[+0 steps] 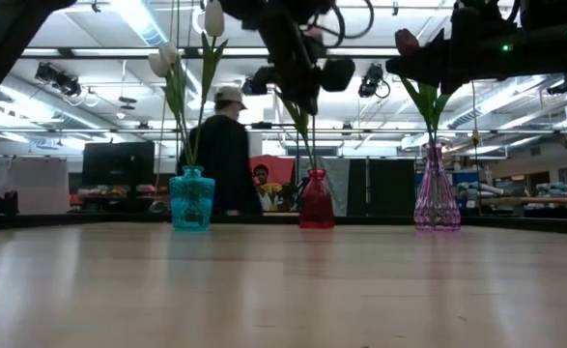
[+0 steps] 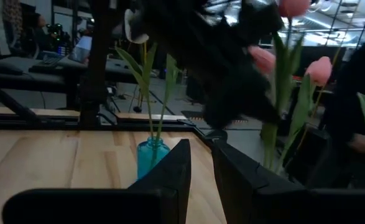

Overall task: Sort flowers into vase by color
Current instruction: Put the pink flower into the red vase

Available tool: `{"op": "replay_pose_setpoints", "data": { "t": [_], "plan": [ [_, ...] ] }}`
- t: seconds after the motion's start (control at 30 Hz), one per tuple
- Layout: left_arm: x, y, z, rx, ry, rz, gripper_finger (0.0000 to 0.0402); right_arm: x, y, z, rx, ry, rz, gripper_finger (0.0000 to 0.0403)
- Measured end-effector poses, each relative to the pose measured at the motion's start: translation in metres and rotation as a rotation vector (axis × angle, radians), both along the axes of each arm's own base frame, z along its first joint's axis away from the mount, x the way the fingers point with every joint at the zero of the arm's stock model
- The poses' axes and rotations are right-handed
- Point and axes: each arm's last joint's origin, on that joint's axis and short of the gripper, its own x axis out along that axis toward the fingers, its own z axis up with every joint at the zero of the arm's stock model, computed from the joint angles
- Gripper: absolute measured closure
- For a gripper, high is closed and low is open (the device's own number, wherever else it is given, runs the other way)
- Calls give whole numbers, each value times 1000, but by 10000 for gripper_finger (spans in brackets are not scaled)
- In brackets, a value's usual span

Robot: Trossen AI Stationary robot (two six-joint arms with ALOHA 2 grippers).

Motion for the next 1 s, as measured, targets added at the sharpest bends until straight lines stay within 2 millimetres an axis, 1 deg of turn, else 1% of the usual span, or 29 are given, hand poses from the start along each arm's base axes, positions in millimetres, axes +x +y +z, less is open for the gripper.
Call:
{"op": "replay_pose_setpoints", "data": {
  "t": [0.17, 0.23, 0.3, 0.43, 0.67, 0.77, 1.0],
  "plan": [
    [11, 15, -26, -68, 24, -42, 396, 0, 0, 0, -2, 1, 4, 322],
    [15, 17, -35, -77, 35, -46, 392, 0, 0, 0, -4, 5, -3, 322],
    [17, 17, -40, -83, 44, -52, 389, 0, -1, 0, -7, 7, -8, 322],
    [19, 15, -46, -97, 58, -71, 386, 0, -1, -1, -9, 10, -16, 322],
    [20, 10, -44, -97, 57, -90, 379, 0, -1, -1, -9, 11, -20, 322],
    [21, 8, -44, -85, 72, -98, 359, 0, -1, -1, -9, 11, -20, 322],
    [21, 3, -45, -48, 119, -113, 280, 0, -1, -1, -9, 15, -20, 322]
  ]
}}
